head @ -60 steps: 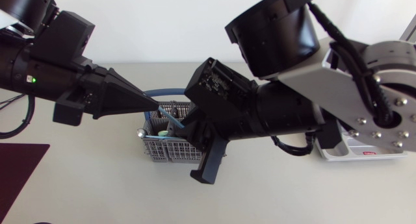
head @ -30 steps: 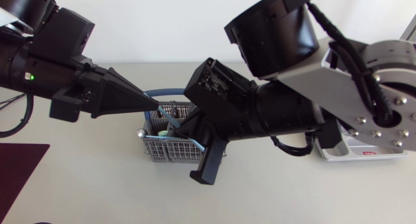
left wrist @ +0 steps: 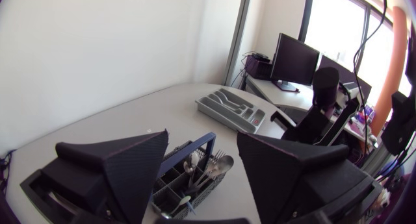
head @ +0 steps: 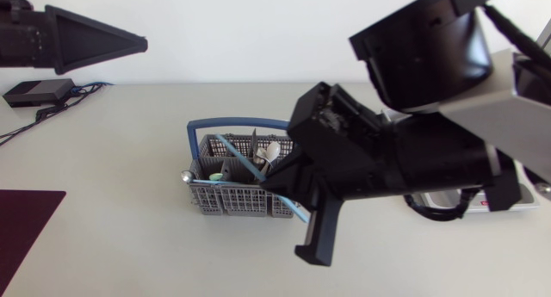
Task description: Sort the cutlery from the basket into the organizer compartments.
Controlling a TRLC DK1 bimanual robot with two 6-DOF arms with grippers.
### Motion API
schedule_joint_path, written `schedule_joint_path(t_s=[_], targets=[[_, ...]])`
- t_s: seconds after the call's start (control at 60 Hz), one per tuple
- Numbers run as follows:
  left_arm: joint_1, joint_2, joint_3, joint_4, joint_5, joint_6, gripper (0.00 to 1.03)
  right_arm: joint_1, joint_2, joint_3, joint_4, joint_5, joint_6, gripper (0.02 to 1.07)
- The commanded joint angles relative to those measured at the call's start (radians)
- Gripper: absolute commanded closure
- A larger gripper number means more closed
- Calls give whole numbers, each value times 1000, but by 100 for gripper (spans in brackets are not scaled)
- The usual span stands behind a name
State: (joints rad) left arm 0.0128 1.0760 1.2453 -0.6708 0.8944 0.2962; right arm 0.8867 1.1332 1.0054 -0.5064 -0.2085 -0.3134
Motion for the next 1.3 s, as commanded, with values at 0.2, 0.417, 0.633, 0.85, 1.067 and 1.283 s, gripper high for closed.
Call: schedule_joint_path(t_s=[0.2, 0.417, 0.633, 0.85, 1.067, 1.283], targets=[[-57, -146, -323, -36, -229, 376, 28, -279, -151, -54, -70, -17, 16, 101], [-145, -168, -532, 62, -364, 478, 28, -539, -139, -56, -69, -81, -13, 101], [-309, -171, -707, 312, -505, 454, 28, -723, -93, -60, -46, -132, -44, 101], [-367, -123, -741, 487, -569, 399, 30, -907, 36, -16, -14, -150, -78, 101], [-367, -64, -725, 548, -569, 370, 46, -985, 129, 4, 43, -155, -108, 101], [-369, -41, -712, 574, -569, 360, 63, -1040, 217, 25, 78, -155, -130, 101]])
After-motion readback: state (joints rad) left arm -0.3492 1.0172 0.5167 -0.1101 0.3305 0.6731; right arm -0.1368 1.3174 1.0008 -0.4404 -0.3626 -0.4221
